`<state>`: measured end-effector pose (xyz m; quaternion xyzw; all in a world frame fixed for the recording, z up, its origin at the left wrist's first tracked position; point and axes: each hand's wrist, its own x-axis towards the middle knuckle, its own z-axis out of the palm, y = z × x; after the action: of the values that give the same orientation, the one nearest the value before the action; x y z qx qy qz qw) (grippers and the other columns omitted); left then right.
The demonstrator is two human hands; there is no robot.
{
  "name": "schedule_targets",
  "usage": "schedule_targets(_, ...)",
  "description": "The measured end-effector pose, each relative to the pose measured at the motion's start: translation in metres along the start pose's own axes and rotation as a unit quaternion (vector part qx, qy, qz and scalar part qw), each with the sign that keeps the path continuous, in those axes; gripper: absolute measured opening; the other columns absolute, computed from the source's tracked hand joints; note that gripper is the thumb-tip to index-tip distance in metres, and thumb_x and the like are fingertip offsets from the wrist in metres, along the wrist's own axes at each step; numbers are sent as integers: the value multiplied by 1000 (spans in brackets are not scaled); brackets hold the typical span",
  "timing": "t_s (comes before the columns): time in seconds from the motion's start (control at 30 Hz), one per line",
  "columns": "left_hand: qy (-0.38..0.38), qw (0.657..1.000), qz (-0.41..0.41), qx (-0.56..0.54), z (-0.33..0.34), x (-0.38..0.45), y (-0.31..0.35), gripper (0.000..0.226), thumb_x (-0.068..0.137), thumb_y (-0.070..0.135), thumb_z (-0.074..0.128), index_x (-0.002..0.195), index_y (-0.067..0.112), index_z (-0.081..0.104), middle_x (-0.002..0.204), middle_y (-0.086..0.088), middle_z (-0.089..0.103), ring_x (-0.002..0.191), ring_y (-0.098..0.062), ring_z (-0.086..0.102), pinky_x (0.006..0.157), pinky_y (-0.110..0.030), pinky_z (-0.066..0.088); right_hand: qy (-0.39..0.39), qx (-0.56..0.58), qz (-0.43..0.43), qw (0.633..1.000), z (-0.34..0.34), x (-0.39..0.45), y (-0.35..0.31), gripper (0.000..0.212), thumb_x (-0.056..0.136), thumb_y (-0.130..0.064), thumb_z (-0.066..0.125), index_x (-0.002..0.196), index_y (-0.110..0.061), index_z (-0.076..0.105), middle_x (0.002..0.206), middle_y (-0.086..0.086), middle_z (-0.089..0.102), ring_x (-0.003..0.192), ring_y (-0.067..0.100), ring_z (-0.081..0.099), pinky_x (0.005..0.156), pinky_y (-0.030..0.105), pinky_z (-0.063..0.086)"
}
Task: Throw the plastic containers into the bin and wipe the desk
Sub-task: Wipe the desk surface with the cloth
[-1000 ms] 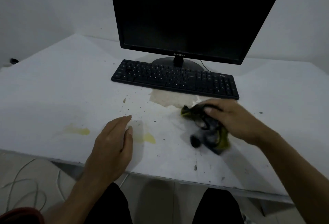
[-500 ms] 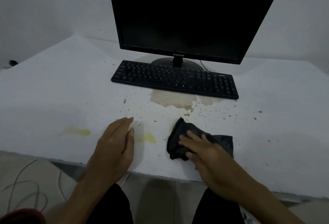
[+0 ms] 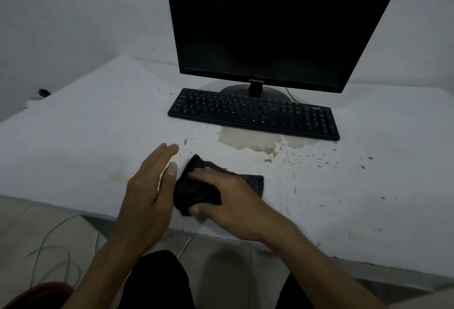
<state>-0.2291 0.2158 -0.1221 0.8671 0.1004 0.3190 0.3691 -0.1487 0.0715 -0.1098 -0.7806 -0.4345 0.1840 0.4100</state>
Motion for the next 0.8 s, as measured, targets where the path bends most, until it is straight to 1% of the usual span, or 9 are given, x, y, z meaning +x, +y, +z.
schedule_targets(0.1,-88,994,62,25,6,2,8,39,95,20,35,130,16,51,130,10,45,121,4,38,101,0,21,83,1,29,996,-28,-14,10,42,88,-28,61,129,-23,53,128,-11,56,106,-11,46,94,8,34)
schedule_targets(0.17,-171,977,112,65,19,0,16,39,95,25,33,129,16,51,130,5,47,121,-4,39,102,1,16,159,-118,73,977,-44,-26,28,38,95,-26,49,132,-20,50,140,-6,49,124,0,40,104,12,23)
schedule_targets(0.23,-247,956,79,139,36,-4,26,61,90,57,25,140,24,38,146,5,34,137,-15,25,112,-17,10,145,-232,102,956,-51,-35,45,38,98,-18,42,135,-17,46,146,0,41,135,13,34,106,17,19)
schedule_targets(0.3,-290,917,32,272,52,-7,28,70,85,67,17,146,33,17,156,5,9,144,-25,2,116,-39,3,112,-281,107,947,-50,-37,55,38,98,-14,39,136,-15,45,148,2,37,137,17,30,108,22,22)
schedule_targets(0.37,-290,898,29,330,60,-5,30,60,92,59,19,146,36,11,158,1,5,144,-29,-1,115,-46,4,102,-294,110,944,-49,-36,57,39,99,-14,37,138,-15,43,151,1,32,139,17,26,111,25,20)
schedule_targets(0.5,-266,896,-1,354,55,10,13,50,98,45,20,146,33,18,157,-1,11,143,-29,7,114,-45,11,97,-309,113,939,-49,-36,60,41,100,-16,33,141,-16,36,154,0,23,143,16,17,113,24,11)
schedule_targets(0.57,-268,896,-26,353,48,16,5,56,95,52,10,146,31,21,157,-2,13,143,-30,8,115,-46,13,98,-307,115,939,-48,-38,64,42,100,-17,32,143,-16,33,155,-2,20,144,15,13,112,22,7)
schedule_targets(0.67,-280,904,-34,322,40,8,15,94,68,77,-12,145,34,22,157,-3,12,143,-33,6,114,-49,10,101,-303,115,941,-48,-37,64,43,100,-18,31,143,-17,32,155,-3,19,144,14,11,109,20,2)
schedule_targets(0.8,-305,883,-40,354,46,-19,39,90,68,80,-3,146,37,4,158,-3,-2,143,-35,-7,114,-49,0,108,-303,105,941,-48,-39,66,43,100,-18,30,143,-18,32,155,-3,18,144,13,9,110,19,-1)
